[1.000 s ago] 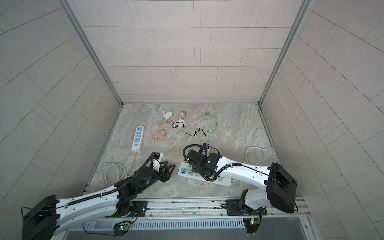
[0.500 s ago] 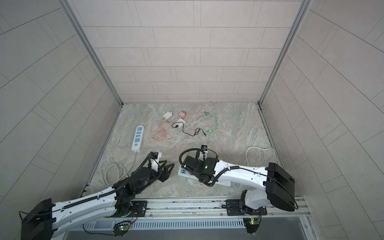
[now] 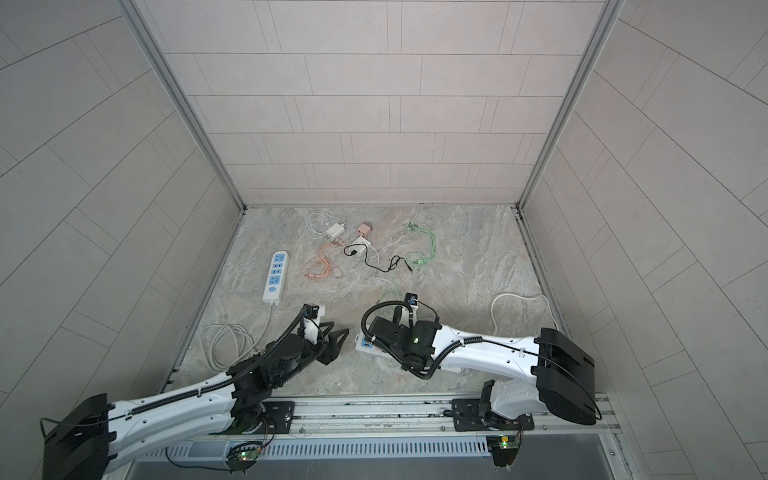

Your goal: Insert the plug

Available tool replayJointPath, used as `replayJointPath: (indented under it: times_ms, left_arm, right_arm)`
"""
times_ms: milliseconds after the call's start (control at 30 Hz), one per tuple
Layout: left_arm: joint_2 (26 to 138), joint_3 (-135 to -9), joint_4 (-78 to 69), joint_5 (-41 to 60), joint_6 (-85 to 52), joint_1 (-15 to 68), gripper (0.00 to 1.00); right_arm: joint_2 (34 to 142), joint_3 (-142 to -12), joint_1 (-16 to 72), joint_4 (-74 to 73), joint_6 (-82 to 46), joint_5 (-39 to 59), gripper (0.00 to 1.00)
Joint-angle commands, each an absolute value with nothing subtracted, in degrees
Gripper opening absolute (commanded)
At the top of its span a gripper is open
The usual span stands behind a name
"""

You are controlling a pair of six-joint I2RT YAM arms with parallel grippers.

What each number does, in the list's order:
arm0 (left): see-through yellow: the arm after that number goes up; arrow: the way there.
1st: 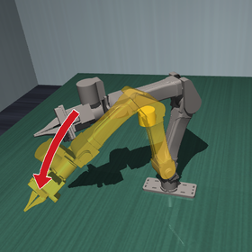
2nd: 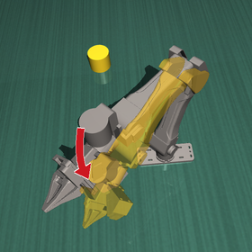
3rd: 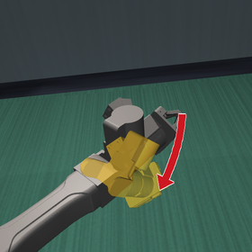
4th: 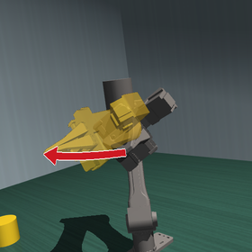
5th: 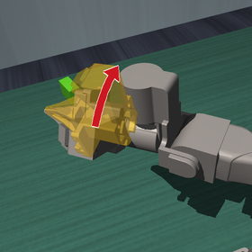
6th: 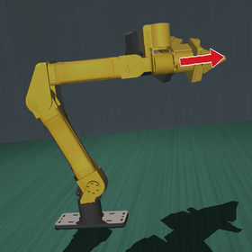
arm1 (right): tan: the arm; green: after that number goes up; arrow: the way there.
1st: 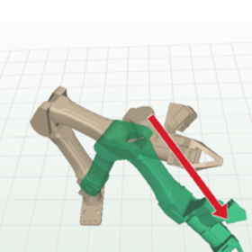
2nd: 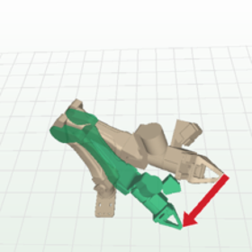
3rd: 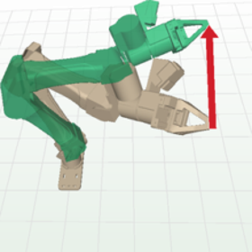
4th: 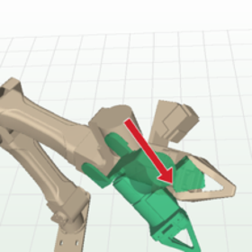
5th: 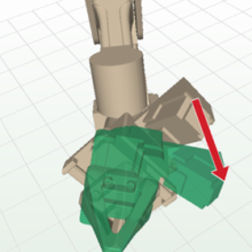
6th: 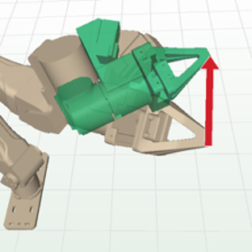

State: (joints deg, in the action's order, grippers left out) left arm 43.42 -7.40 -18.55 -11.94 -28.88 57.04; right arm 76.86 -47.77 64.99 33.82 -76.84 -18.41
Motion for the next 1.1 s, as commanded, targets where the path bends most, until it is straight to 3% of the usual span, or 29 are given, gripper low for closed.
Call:
replayJointPath:
  times_ms: [0, 267, 1067]
  left_arm:
    - [43.3, -8.4, -18.5, -11.8, -28.1, 57.3, 0.6]
    - [42.1, -8.7, -17.6, -11.5, -27.8, 57.3, 0.6]
    - [48.2, -10.8, -20.5, -9.2, -27.6, 57.3, 0.59]
  right_arm:
    - [80.6, -44.6, 66.0, 37.7, -78.4, -13.2, 0.0]
    - [85.3, -44.6, 66.4, 36.6, -78.7, -12.2, 0.0]
    - [82.2, -39.5, 73.6, 34.1, -87.3, -14.9, 0.0]
